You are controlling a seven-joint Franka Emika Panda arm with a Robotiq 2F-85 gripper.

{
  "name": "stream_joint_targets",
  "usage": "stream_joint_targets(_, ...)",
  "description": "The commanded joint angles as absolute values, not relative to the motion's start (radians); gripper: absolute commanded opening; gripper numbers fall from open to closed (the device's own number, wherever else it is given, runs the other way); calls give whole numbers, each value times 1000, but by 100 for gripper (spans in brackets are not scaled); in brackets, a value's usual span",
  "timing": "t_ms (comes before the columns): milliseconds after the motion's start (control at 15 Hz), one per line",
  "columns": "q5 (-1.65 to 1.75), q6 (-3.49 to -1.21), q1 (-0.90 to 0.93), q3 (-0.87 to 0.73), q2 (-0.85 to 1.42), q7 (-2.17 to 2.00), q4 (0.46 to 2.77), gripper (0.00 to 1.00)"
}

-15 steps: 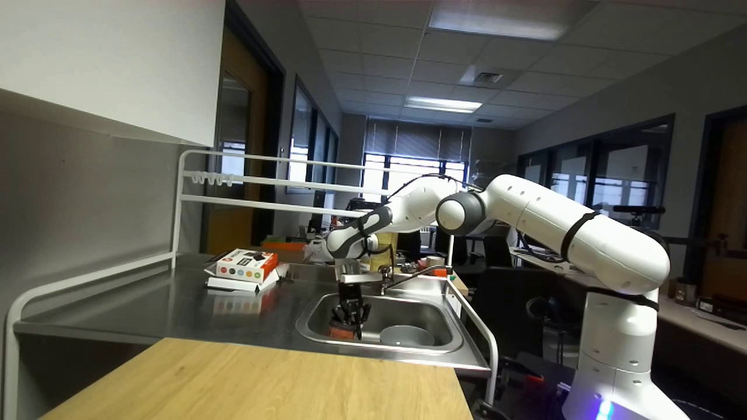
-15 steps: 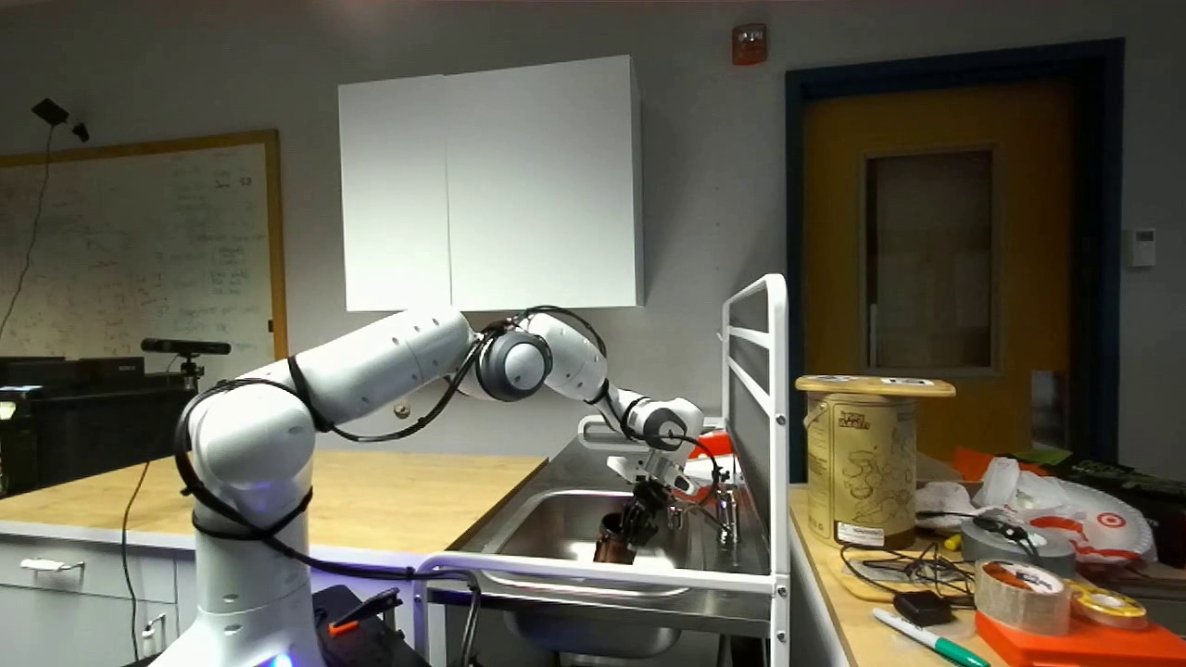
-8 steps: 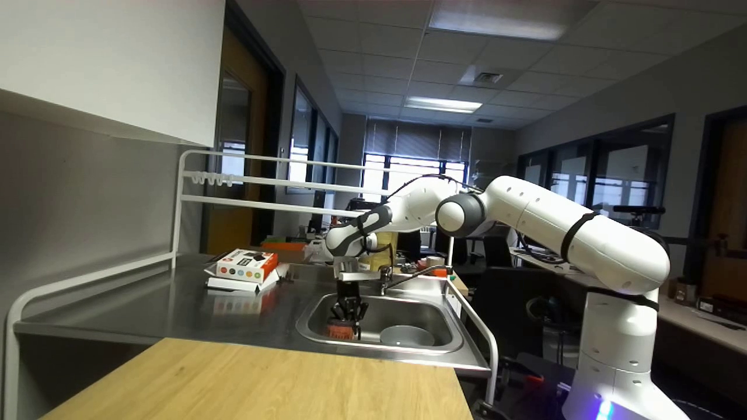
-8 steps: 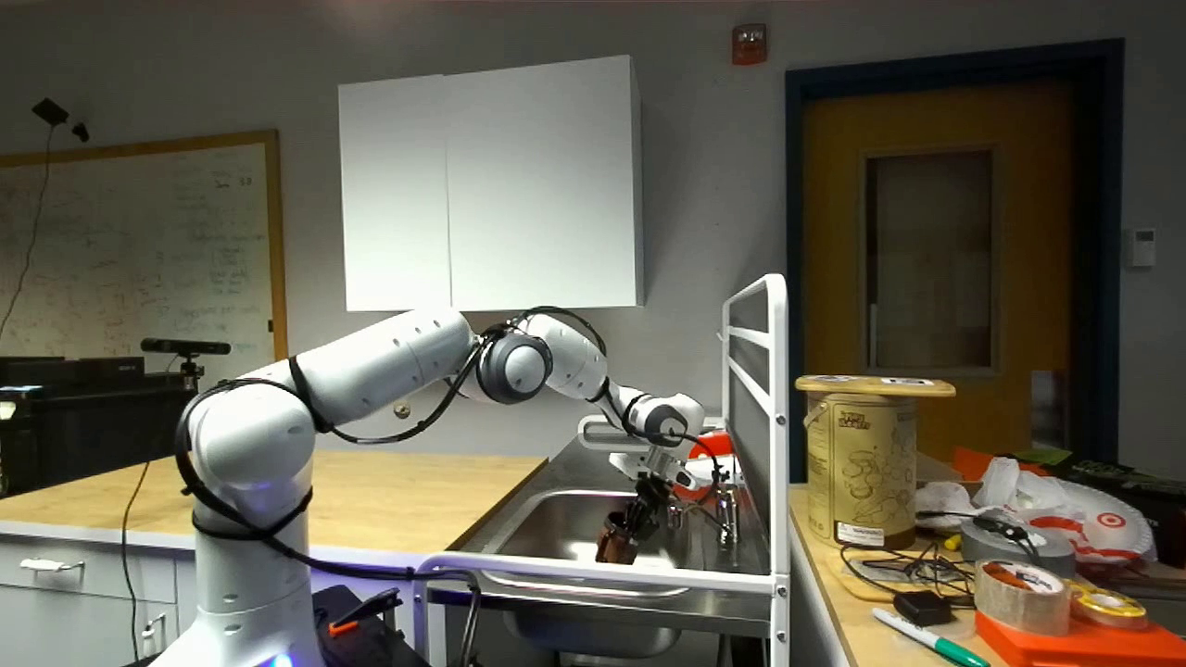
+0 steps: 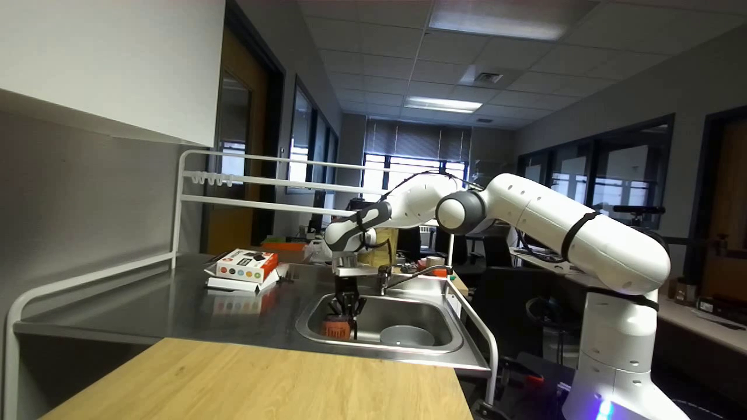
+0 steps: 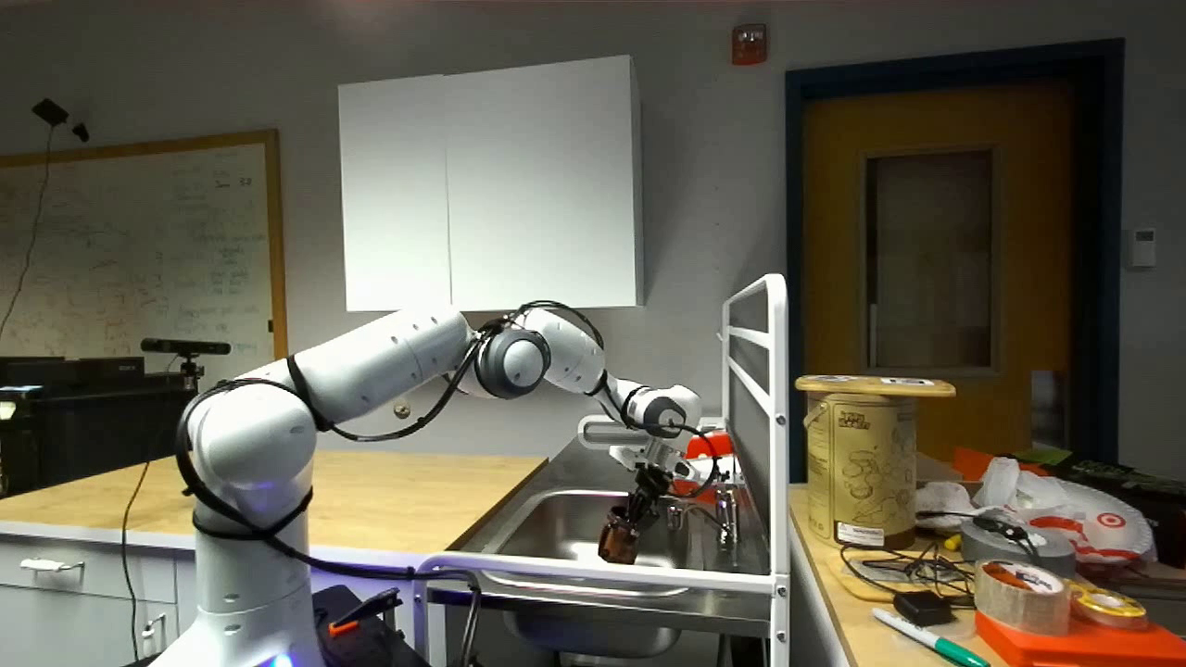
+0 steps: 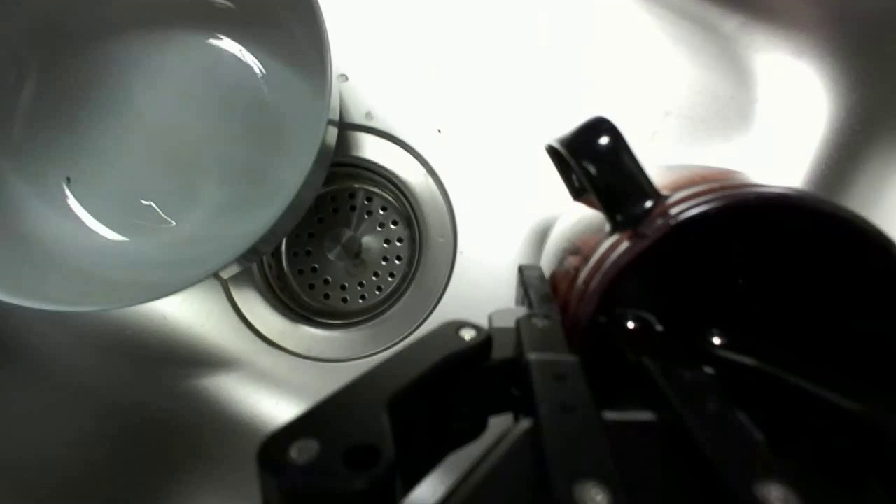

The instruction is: Remove the brown mug from the sink

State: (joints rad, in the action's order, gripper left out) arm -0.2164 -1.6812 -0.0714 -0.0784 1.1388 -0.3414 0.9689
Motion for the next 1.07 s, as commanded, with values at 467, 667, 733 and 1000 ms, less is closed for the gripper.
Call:
stream_joint_targets(467,-240,-1816,-70,-113,775,-407,1444,6)
stream_joint_targets(667,-227,-1951,-42,-122,645,-421,1582,6)
stream_joint_targets(733,-216,-1978,-31,-124,612,-431,1600,6)
stream_joint_targets(1000,-161,-1977,13,-130,517,-500,1600,6)
